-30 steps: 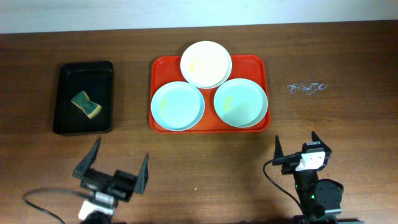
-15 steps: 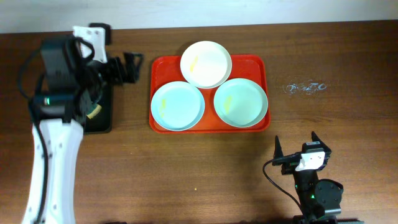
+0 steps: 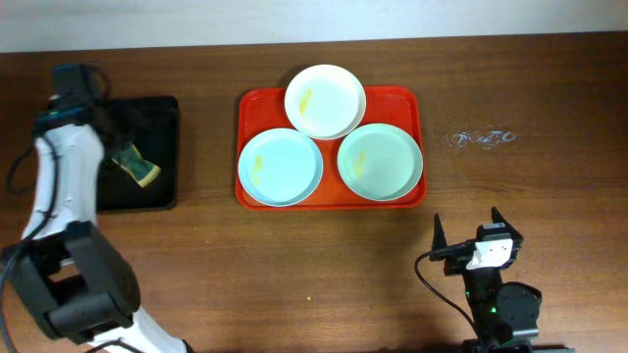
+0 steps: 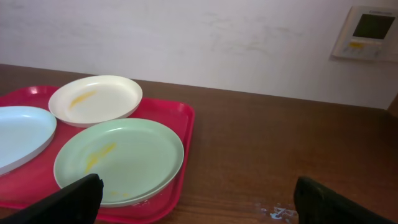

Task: Clean dirty plates on tray and stack at the side
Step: 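Reach the left gripper into the black tray and grasp the sponge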

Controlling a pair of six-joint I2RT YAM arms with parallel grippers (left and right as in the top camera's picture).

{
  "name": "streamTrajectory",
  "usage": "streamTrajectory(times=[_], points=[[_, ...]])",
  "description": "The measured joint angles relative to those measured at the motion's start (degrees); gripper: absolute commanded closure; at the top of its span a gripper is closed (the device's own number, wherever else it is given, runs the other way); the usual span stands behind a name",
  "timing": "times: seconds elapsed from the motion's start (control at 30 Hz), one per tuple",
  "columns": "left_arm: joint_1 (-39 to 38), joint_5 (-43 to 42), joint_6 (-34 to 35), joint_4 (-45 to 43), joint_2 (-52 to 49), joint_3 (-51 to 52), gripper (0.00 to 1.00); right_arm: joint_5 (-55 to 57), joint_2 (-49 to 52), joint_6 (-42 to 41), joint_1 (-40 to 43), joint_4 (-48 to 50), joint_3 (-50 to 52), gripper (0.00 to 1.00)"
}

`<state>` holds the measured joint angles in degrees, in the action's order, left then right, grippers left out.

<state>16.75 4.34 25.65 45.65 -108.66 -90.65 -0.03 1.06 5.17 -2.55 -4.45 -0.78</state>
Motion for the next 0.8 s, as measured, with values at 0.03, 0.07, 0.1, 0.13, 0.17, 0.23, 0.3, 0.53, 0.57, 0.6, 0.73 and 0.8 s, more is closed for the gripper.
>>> streamTrajectory(times=[0.03,0.07,0.1,0.13,0.17,0.23,0.3,0.53,0.57,0.6,0.73,0.8], points=[[2.5,-2.3,0.2,1.1,0.0,-1.0,0.0,0.0,0.0,0.0,0.0,0.0,0.0,0.01],[4.3,-3.6,0.2,1.4,0.0,-1.6,0.01,0.0,0.0,0.0,0.0,0.0,0.0,0.01],[6.1,-4.4,0.2,1.4,0.0,-1.8,0.01,0.0,0.0,0.1,0.0,0.0,0.0,0.01],[7.2,-5.1,0.2,1.3,-0.1,-1.8,0.01,0.0,0.0,0.0,0.0,0.0,0.0,0.01],[7.0,-5.6,0.2,0.4,-0.5,-1.8,0.0,0.0,0.0,0.0,0.0,0.0,0.0,0.01],[5.4,-6.3,0.3,-2.9,-2.9,-2.0,0.01,0.0,0.0,0.1,0.0,0.0,0.0,0.01],[3.0,-6.9,0.4,-5.4,-7.4,-2.0,0.04,0.0,0.0,0.0,0.0,0.0,0.0,0.02],[0.7,-3.5,0.4,-6.9,-14.8,-2.0,0.08,0.0,0.0,0.1,0.0,0.0,0.0,0.01],[0.7,-2.8,0.4,-6.5,-14.9,-2.0,0.08,0.0,0.0,0.0,0.0,0.0,0.0,0.01],[0.7,-2.4,0.4,-6.2,-14.9,-2.0,0.09,0.0,0.0,0.0,0.0,0.0,0.0,0.01],[0.7,-1.0,0.5,-4.9,-14.9,-2.0,0.13,0.0,0.0,0.0,0.0,0.0,0.0,0.01],[0.7,-0.8,0.5,-5.0,-15.1,-2.0,0.11,0.0,0.0,0.1,0.0,0.0,0.0,0.01]])
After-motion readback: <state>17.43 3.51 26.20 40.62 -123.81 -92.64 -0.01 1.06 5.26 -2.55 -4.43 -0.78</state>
